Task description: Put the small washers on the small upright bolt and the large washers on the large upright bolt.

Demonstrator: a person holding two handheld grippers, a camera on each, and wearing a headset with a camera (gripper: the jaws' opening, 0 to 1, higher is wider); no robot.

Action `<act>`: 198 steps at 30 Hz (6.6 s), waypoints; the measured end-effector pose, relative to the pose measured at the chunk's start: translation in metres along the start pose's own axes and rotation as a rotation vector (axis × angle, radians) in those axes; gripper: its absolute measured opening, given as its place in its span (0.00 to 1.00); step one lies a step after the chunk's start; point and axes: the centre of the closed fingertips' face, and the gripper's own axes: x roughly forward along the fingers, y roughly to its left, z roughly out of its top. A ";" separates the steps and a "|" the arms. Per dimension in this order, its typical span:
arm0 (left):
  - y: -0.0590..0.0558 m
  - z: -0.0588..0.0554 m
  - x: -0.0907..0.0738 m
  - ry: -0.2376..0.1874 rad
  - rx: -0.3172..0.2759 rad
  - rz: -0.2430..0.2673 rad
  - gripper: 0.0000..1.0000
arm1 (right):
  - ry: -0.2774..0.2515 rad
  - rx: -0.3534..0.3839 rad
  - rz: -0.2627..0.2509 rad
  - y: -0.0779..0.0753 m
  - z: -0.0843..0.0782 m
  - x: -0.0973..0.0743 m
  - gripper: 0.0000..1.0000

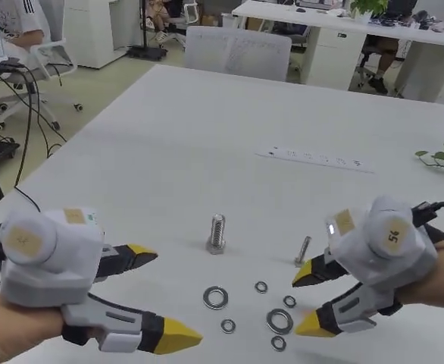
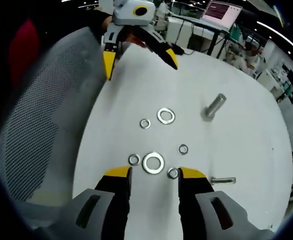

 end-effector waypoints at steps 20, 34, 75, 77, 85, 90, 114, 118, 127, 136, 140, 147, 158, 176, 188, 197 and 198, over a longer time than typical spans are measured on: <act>-0.001 0.003 0.002 -0.009 0.005 0.008 0.86 | 0.153 -0.145 0.103 0.000 -0.010 0.024 0.31; 0.001 0.003 0.003 -0.009 0.000 0.013 0.85 | 0.181 -0.183 0.130 0.001 -0.012 0.033 0.28; 0.007 0.009 -0.001 -0.016 0.079 0.056 0.84 | 0.200 -0.050 0.101 -0.004 0.000 0.029 0.23; 0.009 0.010 -0.001 -0.020 0.084 0.062 0.84 | 0.197 -0.048 0.096 -0.005 0.001 0.027 0.23; 0.013 0.008 0.002 0.013 0.175 0.096 0.84 | 0.194 -0.031 0.062 -0.013 0.001 0.016 0.23; 0.014 0.006 0.005 0.030 0.210 0.095 0.84 | 0.183 -0.022 0.038 -0.021 0.003 0.006 0.23; 0.040 0.017 0.005 0.000 0.217 0.158 0.84 | 0.134 -0.091 -0.059 -0.082 0.065 -0.030 0.23; 0.044 0.018 0.003 -0.013 0.206 0.172 0.83 | 0.133 -0.115 -0.055 -0.088 0.078 -0.028 0.23; 0.053 0.015 0.001 -0.019 0.190 0.194 0.83 | 0.119 -0.148 -0.040 -0.109 0.104 -0.018 0.23; 0.058 0.014 0.001 -0.024 0.183 0.207 0.82 | 0.138 -0.168 -0.008 -0.119 0.112 -0.003 0.23; 0.058 0.015 0.001 -0.027 0.184 0.209 0.82 | 0.151 -0.175 0.011 -0.116 0.113 0.000 0.23; 0.057 0.015 0.002 -0.023 0.189 0.204 0.81 | 0.172 -0.167 0.039 -0.117 0.109 0.008 0.23; 0.055 0.016 0.002 -0.021 0.187 0.204 0.81 | 0.192 -0.165 0.070 -0.122 0.105 0.021 0.23; 0.055 0.014 0.003 -0.016 0.185 0.201 0.80 | 0.229 -0.162 0.091 -0.121 0.096 0.036 0.23; 0.056 0.014 0.003 -0.016 0.185 0.206 0.80 | 0.237 -0.131 0.105 -0.119 0.089 0.051 0.23; 0.056 0.012 0.004 -0.013 0.182 0.206 0.79 | 0.254 -0.134 0.114 -0.117 0.084 0.062 0.23; 0.056 0.013 0.004 -0.014 0.182 0.208 0.79 | 0.257 -0.133 0.116 -0.117 0.083 0.063 0.23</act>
